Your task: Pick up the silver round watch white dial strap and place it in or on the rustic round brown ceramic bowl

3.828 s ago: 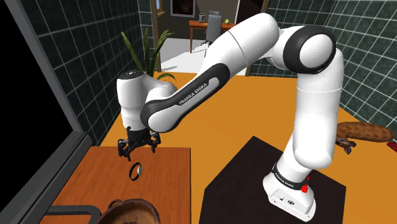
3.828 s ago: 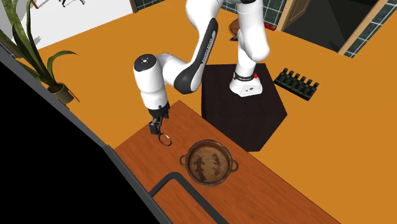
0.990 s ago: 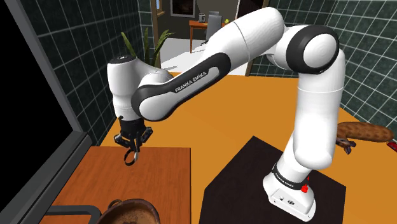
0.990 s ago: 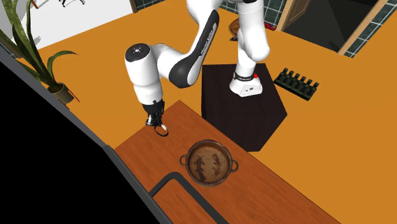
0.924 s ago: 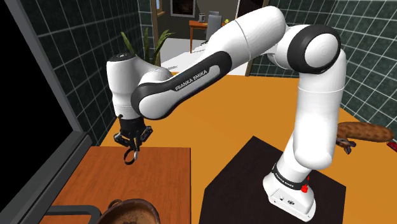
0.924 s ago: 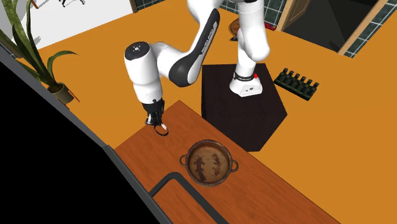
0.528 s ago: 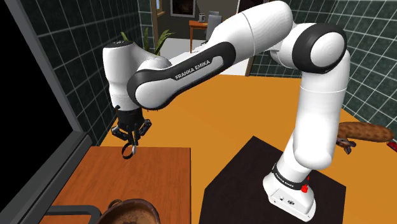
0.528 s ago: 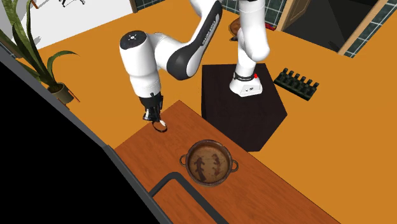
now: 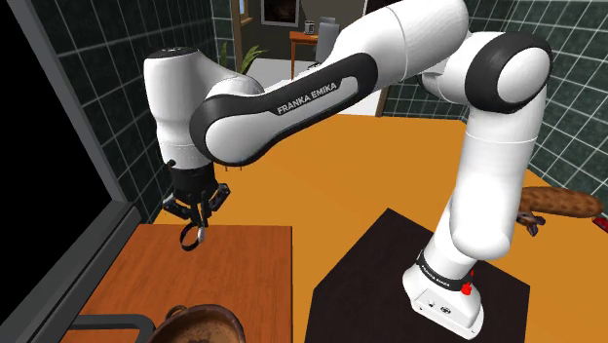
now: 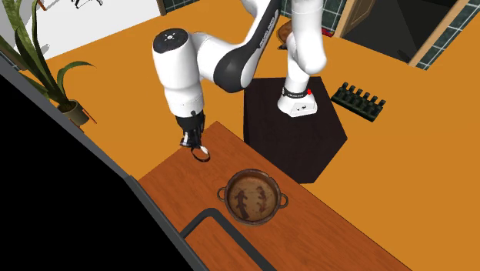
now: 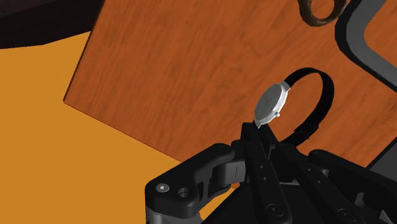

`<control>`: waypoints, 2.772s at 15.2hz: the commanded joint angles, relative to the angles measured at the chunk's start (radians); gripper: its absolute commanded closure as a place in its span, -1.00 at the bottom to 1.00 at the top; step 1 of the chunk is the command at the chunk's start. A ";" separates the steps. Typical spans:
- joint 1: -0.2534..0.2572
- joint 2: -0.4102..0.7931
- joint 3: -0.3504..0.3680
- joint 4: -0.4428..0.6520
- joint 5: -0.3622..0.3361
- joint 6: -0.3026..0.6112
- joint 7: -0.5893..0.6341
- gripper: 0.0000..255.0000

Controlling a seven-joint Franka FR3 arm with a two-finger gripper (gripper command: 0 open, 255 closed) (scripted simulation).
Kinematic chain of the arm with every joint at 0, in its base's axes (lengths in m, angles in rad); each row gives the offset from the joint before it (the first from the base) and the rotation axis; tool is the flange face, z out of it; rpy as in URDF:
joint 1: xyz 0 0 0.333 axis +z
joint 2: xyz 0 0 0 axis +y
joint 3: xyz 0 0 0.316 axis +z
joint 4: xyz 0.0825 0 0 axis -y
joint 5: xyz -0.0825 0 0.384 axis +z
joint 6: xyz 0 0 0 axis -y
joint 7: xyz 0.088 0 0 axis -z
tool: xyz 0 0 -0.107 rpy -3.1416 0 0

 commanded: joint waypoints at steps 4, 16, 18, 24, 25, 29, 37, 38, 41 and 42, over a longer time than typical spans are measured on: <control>0.057 -0.040 0.042 -0.040 0.012 0.004 0.099 1.00; 0.209 -0.023 0.119 -0.027 -0.025 -0.007 0.339 1.00; 0.210 -0.014 0.116 -0.045 -0.033 0.017 0.344 1.00; 0.218 0.016 0.106 -0.094 -0.061 0.088 0.363 1.00; 0.220 0.022 0.104 -0.101 -0.067 0.100 0.367 1.00; 0.227 0.048 0.095 -0.128 -0.090 0.145 0.382 1.00; 0.232 0.062 0.089 -0.141 -0.104 0.169 0.391 1.00; 0.232 0.062 0.089 -0.141 -0.104 0.169 0.391 1.00; 0.232 0.062 0.089 -0.141 -0.104 0.169 0.391 -1.00; 0.232 0.062 0.089 -0.141 -0.104 0.169 0.391 -1.00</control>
